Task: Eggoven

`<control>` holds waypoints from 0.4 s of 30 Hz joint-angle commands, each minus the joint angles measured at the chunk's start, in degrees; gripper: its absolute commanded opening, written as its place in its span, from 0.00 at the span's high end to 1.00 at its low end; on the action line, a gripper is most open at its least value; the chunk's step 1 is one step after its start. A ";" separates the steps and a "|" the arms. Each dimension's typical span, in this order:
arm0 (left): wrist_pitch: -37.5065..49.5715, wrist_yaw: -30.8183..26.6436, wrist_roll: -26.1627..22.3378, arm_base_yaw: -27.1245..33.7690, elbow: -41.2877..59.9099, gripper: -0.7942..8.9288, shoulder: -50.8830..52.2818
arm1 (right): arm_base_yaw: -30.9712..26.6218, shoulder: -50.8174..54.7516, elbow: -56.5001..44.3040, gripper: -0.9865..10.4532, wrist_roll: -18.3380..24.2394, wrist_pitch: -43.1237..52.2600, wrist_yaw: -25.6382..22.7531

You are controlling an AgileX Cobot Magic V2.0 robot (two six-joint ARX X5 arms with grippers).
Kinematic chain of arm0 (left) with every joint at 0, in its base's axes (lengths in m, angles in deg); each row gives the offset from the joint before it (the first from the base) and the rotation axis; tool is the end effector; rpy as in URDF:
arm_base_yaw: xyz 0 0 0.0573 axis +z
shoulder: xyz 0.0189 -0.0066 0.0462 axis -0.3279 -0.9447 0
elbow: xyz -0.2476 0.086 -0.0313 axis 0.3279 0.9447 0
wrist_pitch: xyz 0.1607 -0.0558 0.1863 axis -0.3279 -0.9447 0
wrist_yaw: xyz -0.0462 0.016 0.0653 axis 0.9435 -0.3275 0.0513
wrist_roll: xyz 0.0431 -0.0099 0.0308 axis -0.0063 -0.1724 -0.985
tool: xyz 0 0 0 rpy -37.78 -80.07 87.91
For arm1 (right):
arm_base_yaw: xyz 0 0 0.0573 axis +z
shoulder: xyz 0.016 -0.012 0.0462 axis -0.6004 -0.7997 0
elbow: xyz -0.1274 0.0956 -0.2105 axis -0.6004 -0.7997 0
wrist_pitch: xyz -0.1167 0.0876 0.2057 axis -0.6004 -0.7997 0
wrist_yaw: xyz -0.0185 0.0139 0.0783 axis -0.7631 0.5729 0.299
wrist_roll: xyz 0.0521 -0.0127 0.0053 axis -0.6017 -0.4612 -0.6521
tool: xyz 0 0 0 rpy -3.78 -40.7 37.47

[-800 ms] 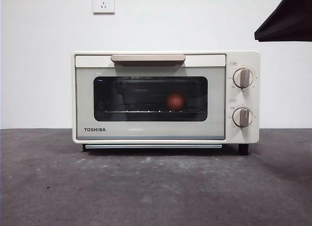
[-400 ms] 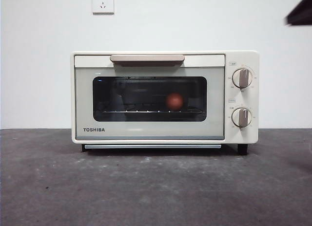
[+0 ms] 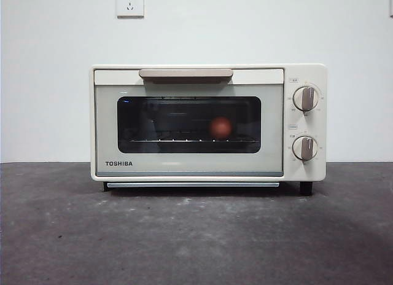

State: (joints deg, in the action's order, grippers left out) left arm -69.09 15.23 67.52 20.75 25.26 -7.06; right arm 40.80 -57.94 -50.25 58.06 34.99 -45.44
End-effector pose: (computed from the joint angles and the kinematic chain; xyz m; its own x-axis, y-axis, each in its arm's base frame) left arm 0.0949 -0.0002 0.1569 0.9866 -0.0723 -0.1465 0.0760 0.9969 0.0197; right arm 0.0945 0.0071 0.2002 0.9956 0.0933 -0.0104 -0.0921 0.9920 0.0863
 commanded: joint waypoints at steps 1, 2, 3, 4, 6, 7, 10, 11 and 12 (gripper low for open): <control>-0.28 -0.17 0.13 0.09 1.57 0.91 0.09 | -2.08 2.78 -3.89 0.91 1.01 1.11 0.09; -0.28 -0.17 0.13 0.09 1.57 0.91 0.09 | -2.71 3.87 -5.29 0.91 0.44 1.09 0.07; -0.26 -0.17 0.13 0.09 1.57 0.91 0.09 | -3.19 4.76 -6.56 0.91 -0.22 1.09 0.07; -0.26 -0.17 0.13 0.09 1.57 0.91 0.09 | -3.48 4.83 -7.58 0.91 -0.83 1.46 0.11; -0.28 -0.17 0.13 0.09 1.57 0.91 0.09 | -3.96 4.85 -7.89 0.91 -0.74 -1.36 0.02; -0.26 -0.17 0.13 0.09 1.57 0.91 0.09 | -4.07 4.85 -7.89 0.91 -0.61 -2.36 0.04; -0.28 -0.17 0.13 0.09 1.57 0.91 0.07 | -4.11 4.85 -7.89 0.91 -0.39 -5.22 0.00; -0.28 -0.17 0.13 0.09 1.57 0.91 0.07 | -4.11 4.85 -7.89 0.91 -0.39 -6.36 0.02; -0.28 -0.17 0.13 0.09 1.57 0.91 0.07 | -4.09 4.85 -7.89 0.91 -0.66 -6.27 0.02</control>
State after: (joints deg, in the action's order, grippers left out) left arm -69.09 15.23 67.52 20.75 25.26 -7.06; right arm 36.80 -53.24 -57.79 58.02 29.22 -45.44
